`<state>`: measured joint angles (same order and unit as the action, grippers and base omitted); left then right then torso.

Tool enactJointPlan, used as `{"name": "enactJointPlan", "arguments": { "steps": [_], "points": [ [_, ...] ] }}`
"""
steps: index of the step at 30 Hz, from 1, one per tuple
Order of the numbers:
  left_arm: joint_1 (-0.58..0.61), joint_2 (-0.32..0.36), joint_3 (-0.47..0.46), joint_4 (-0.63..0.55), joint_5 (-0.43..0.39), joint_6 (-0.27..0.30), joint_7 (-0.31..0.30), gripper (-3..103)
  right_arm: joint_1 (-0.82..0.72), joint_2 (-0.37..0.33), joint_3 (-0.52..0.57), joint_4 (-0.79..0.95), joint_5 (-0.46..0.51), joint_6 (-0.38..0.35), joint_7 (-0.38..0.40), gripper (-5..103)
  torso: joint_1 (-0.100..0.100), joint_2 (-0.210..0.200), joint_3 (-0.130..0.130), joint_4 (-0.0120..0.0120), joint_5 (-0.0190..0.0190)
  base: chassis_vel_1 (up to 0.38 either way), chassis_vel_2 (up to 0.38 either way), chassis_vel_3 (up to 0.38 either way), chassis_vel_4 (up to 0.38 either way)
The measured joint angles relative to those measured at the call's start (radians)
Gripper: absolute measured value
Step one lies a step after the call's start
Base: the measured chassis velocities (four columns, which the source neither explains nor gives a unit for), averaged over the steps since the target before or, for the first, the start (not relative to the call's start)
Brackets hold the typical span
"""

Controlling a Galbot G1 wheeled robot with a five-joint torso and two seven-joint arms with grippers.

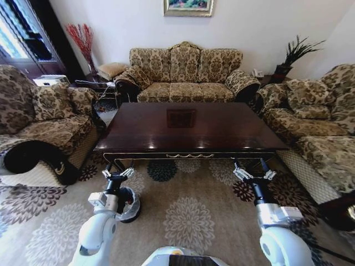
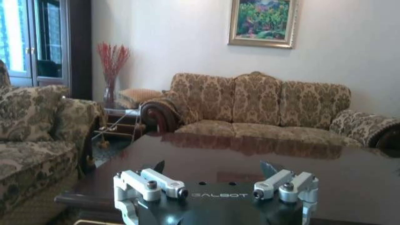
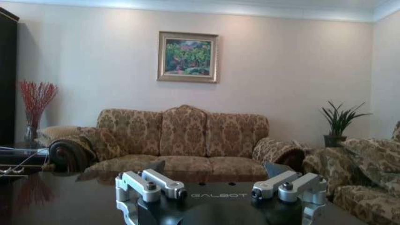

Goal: Move to the front of the table and place the trash on the table into the trash bin.

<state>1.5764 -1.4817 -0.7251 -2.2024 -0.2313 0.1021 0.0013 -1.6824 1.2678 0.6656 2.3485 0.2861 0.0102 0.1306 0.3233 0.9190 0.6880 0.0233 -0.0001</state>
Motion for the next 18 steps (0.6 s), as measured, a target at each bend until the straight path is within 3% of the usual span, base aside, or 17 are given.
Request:
{"name": "enactJointPlan", "arguments": {
  "steps": [10,18],
  "points": [
    [0.006,-0.012,-0.002,-0.014,0.006,-0.001,-0.001,100,0.006,-0.008,-0.001,-0.014,0.004,0.006,0.0,100,0.0,0.0,0.0,-0.0002,0.0003,-0.199,-0.238,0.251,0.251],
    [0.012,-0.021,0.002,-0.037,0.021,0.009,-0.002,100,-0.003,-0.019,0.013,-0.044,-0.012,0.052,-0.026,100,0.0,0.0,0.0,-0.0002,0.001,-0.22,-0.261,0.247,0.272]
  ]
}}
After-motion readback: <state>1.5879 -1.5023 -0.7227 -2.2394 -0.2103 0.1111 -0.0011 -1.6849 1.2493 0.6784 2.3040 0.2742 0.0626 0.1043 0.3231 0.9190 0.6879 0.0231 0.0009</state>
